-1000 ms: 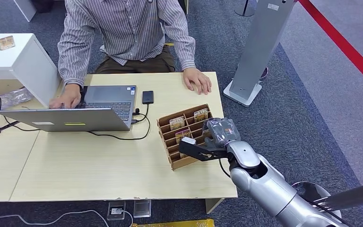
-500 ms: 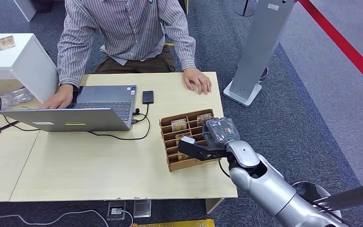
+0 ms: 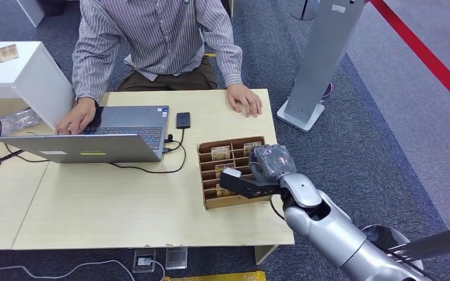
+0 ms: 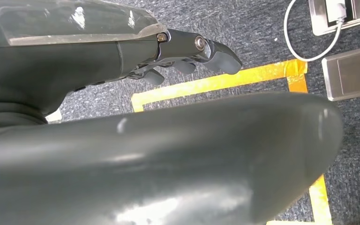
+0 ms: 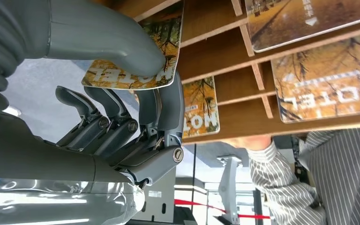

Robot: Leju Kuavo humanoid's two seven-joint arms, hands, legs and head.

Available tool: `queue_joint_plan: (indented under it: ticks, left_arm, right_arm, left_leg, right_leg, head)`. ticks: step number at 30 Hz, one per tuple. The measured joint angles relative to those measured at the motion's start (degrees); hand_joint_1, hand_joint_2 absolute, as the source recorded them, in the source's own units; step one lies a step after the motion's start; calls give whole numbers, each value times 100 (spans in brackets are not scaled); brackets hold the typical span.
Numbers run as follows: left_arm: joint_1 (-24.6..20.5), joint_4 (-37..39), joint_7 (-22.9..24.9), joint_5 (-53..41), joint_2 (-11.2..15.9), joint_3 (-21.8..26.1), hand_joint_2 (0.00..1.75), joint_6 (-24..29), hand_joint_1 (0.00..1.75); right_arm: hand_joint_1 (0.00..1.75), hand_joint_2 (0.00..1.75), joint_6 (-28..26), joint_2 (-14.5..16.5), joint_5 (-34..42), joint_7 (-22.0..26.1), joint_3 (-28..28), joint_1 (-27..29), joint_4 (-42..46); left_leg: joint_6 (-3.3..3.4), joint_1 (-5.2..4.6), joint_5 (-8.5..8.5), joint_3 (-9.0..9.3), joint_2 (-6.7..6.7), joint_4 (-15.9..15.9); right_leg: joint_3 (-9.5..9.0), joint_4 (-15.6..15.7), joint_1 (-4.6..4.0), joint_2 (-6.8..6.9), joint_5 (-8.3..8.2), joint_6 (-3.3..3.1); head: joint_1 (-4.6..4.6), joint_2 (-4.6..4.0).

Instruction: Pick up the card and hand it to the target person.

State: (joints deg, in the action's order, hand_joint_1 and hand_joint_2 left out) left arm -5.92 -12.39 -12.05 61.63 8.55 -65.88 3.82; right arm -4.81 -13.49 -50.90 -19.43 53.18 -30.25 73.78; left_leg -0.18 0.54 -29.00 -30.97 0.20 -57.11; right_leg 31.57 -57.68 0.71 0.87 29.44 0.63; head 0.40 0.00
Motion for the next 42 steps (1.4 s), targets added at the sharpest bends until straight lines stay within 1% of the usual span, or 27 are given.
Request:
queue_joint_plan:
  ticks: [5,11,16,20,23,25,27,30,31,33,35,37,42]
  left_arm:
    - [2,0,19,56,0,0,0,14,0]
    - [10,0,56,85,0,0,0,4,0]
    - [15,0,58,101,0,0,0,-19,0]
    - [18,0,56,102,0,0,0,-38,0]
    - [17,0,37,96,-1,0,0,-56,0]
    - [16,0,13,78,-4,0,0,-61,0]
    - [13,0,-1,57,-13,0,0,-61,0]
    - [3,-1,-7,33,-37,-2,0,-39,0]
    - [-3,-2,-8,17,-47,-4,0,-31,0]
    - [-22,-2,-4,-13,-64,-15,0,-22,0]
    - [-42,-2,3,-31,-78,-31,0,-21,0]
    - [-57,-2,7,-38,-88,-45,0,-21,0]
    - [-72,-2,22,-41,-99,-90,0,-7,0]
  right_arm:
    - [169,175,140,-24,785,69,-89,-47,297]
    - [169,175,526,-186,1602,14,-238,-285,1069]
    - [169,175,769,-353,2002,3,-332,-540,1854]
    - [169,175,703,-427,1998,182,-367,-623,2363]
    - [169,175,279,-430,1462,462,-384,-649,2585]
    - [169,175,-170,-416,914,667,-381,-655,2645]
    - [169,175,-766,-386,299,896,-377,-649,2653]
    - [169,175,-1909,-320,-559,1213,-375,-607,2592]
    - [169,175,-2268,-293,-797,1279,-374,-582,2546]
    - [169,175,-2793,-247,-1185,1336,-374,-534,2438]
    - [169,175,-3113,-207,-1460,1331,-374,-492,2328]
    - [169,175,-3292,-165,-1614,1297,-374,-462,2225]
    - [169,175,-3433,-60,-1797,1258,-374,-416,2013]
  left_leg:
    - [0,0,0,0,0,0]
    - [0,0,0,2,1,-1]
    - [0,0,0,3,1,-2]
    - [0,0,0,2,1,-1]
    - [0,0,0,2,1,-1]
    - [0,0,0,2,0,-1]
    - [0,0,0,2,0,-1]
    - [0,0,0,2,0,-1]
    - [0,0,0,1,0,-1]
    - [0,0,0,1,0,-1]
    - [0,0,0,1,0,-1]
    - [0,0,1,1,0,-1]
    - [0,0,1,1,0,-1]
  right_leg:
    - [0,0,0,0,0,0]
    - [0,0,0,-1,-1,0]
    - [0,0,0,-1,-1,0]
    - [0,0,0,-1,-1,0]
    - [-1,0,0,-1,-1,0]
    - [-2,0,0,0,-1,0]
    - [-2,0,0,0,-1,0]
    - [-2,0,0,0,-1,0]
    - [-2,0,0,0,-1,0]
    - [-2,0,0,0,-1,0]
    - [-2,0,0,0,-1,0]
    - [-2,0,0,0,-1,0]
    - [-1,-1,0,0,-1,0]
  head:
    - [3,0]
    - [5,1]
    - [3,0]
    - [2,0]
    - [1,0]
    - [2,0]
    - [5,0]
    - [6,0]
    - [5,0]
    - [5,0]
    - [6,0]
    - [4,0]
    - [1,0]
